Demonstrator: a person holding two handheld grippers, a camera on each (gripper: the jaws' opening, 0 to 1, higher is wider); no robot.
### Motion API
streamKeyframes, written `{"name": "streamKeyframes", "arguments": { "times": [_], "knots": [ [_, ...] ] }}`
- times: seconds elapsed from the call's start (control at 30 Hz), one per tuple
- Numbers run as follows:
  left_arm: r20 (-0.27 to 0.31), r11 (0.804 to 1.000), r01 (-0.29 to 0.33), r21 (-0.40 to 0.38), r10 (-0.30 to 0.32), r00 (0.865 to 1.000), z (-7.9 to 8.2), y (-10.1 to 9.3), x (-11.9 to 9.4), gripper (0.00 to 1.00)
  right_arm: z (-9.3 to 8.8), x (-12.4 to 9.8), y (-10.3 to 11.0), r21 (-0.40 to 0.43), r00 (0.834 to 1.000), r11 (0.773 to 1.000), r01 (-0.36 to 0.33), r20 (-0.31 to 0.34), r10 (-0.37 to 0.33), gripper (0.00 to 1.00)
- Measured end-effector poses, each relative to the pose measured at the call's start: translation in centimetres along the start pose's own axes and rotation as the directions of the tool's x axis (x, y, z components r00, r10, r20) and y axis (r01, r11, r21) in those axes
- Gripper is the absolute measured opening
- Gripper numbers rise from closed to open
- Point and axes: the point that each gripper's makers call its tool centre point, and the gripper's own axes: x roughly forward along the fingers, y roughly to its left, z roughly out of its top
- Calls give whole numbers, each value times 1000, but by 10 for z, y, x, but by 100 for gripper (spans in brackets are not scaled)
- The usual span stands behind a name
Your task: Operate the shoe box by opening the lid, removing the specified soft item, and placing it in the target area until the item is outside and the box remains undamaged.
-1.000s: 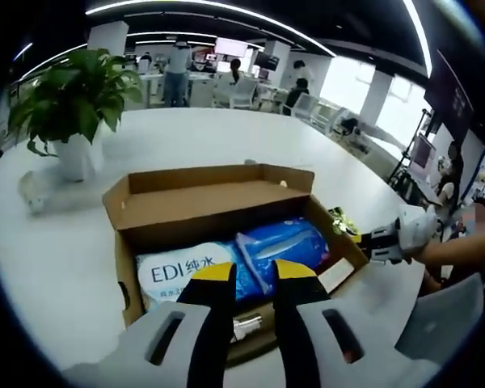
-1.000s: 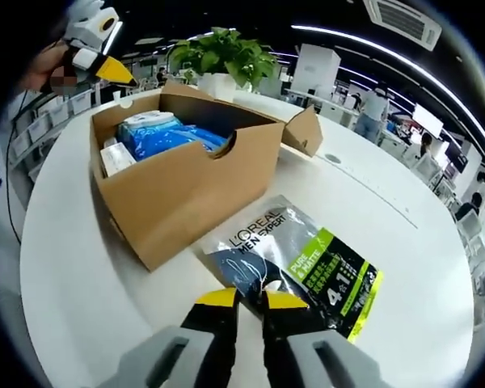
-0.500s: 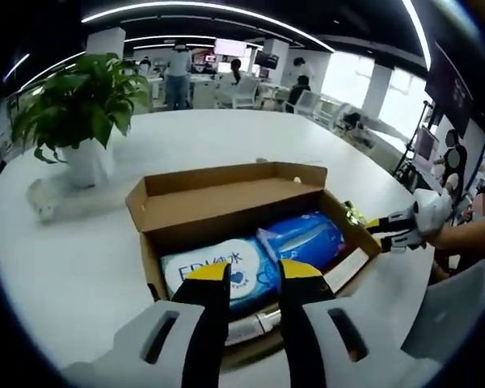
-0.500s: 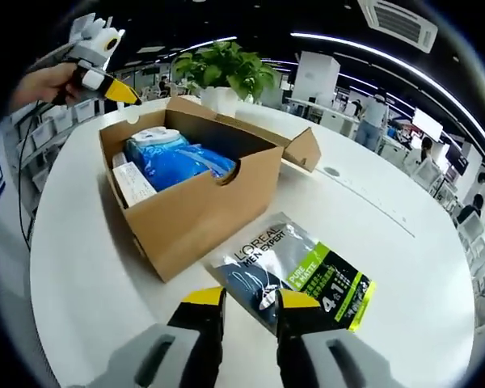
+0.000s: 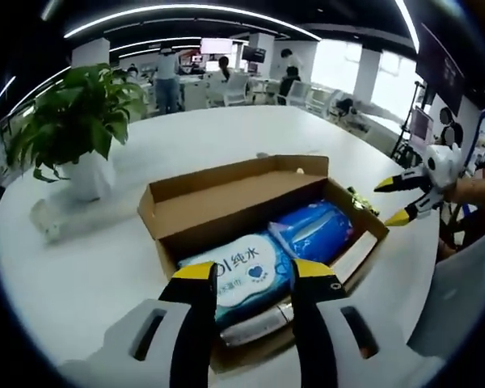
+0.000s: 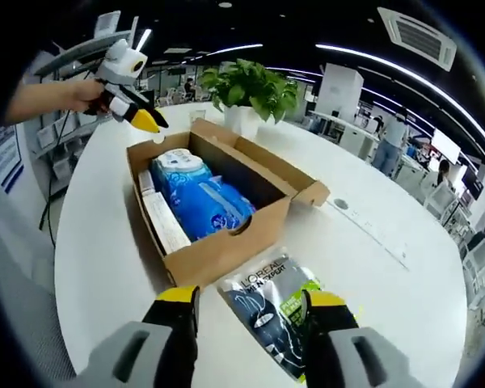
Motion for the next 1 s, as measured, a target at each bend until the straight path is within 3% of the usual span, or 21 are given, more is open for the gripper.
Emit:
{"name": "streamKeyframes", "arguments": {
  "times": [0.23,0.47,0.6,1.0],
  "knots": [
    [-39,998,23,59,-21,999,-3,2,0,44,29,1,5,-46,998,998,-43,36,45,58],
    [-93,991,39,125,-27,995,-5,10,5,47,46,9,18,-56,992,991,-119,40,121,65],
    [-109,988,48,144,-32,993,-5,14,7,47,59,14,34,-69,977,977,-200,62,204,68],
    [-178,966,135,220,-96,979,-13,14,20,56,87,35,56,-106,954,954,-280,81,289,81]
  ]
}}
